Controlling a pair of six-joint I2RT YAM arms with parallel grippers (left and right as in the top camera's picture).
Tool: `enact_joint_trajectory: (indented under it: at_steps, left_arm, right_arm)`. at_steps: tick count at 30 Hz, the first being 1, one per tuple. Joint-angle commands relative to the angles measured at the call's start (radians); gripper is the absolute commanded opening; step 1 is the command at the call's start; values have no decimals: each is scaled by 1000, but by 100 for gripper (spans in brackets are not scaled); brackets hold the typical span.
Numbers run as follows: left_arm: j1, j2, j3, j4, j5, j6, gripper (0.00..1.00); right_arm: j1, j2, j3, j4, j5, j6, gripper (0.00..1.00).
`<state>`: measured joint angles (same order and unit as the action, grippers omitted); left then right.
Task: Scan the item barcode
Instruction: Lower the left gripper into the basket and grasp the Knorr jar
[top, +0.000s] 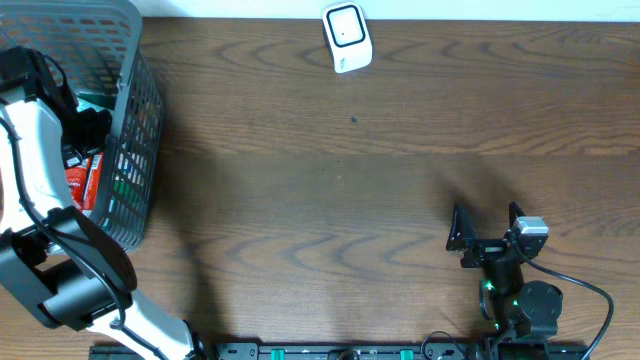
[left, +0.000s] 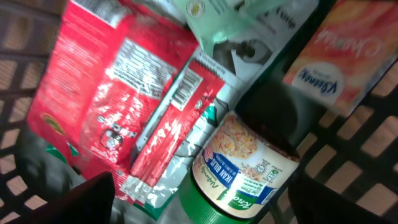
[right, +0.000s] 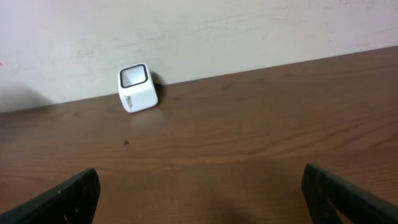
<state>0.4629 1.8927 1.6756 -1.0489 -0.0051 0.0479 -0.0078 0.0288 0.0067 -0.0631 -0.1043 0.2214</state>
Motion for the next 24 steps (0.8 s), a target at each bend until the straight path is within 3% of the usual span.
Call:
enact_joint_trajectory:
  at_steps: [1, 6, 16, 24]
  left_arm:
    - [-1, 49, -3, -15, 15, 53, 89]
    - [-1, 103, -4, -34, 96, 117, 91]
    - [-1, 259, -4, -38, 103, 111, 87]
    - [-1, 203, 27, -45, 103, 40, 80]
  right_arm:
    - [10, -2, -1, -3, 2, 10, 99]
    - [10, -2, -1, -3, 2, 10, 99]
    - [10, -2, -1, -3, 2, 10, 99]
    - [10, -2, -1, -3, 2, 10, 99]
